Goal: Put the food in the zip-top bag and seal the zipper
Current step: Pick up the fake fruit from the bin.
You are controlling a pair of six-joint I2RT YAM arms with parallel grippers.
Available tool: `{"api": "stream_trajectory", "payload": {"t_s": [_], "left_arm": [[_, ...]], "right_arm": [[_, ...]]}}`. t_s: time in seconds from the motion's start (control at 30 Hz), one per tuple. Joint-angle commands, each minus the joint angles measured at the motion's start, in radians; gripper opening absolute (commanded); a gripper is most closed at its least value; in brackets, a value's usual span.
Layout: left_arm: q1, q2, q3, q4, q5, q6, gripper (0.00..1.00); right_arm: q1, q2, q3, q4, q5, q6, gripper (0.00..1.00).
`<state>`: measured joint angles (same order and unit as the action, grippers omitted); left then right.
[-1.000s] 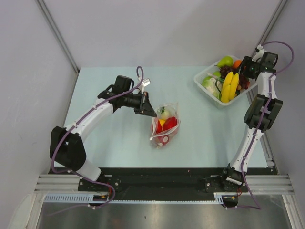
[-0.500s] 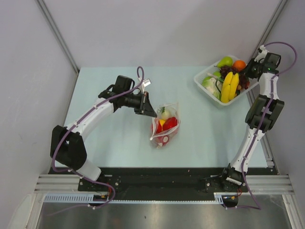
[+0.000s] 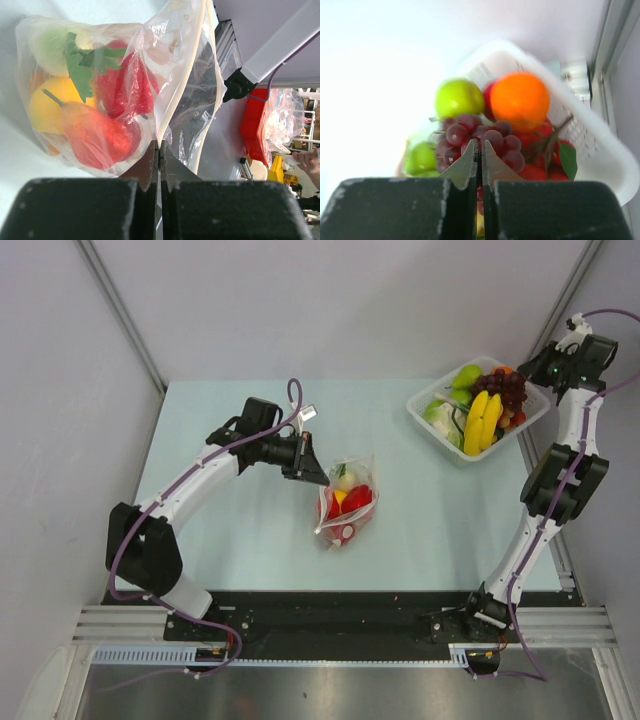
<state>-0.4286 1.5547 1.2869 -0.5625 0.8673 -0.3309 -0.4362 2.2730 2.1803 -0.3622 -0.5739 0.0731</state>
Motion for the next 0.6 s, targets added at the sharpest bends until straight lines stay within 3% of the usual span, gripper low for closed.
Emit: {"api": "stream_trajectory", "payload": {"t_s": [0.0, 0.57], "left_arm": [[0.007, -0.008, 0.037, 0.007, 0.013, 0.02, 0.0], [0.007, -0.022, 0.035, 0.019, 0.015, 0.018, 0.0]], "right_arm": [[-0.006, -0.128, 0.026, 0.138, -0.06, 0.076, 0.0], [0.054, -0.394, 0.035, 0.265, -0.184, 0.192, 0.0]]}}
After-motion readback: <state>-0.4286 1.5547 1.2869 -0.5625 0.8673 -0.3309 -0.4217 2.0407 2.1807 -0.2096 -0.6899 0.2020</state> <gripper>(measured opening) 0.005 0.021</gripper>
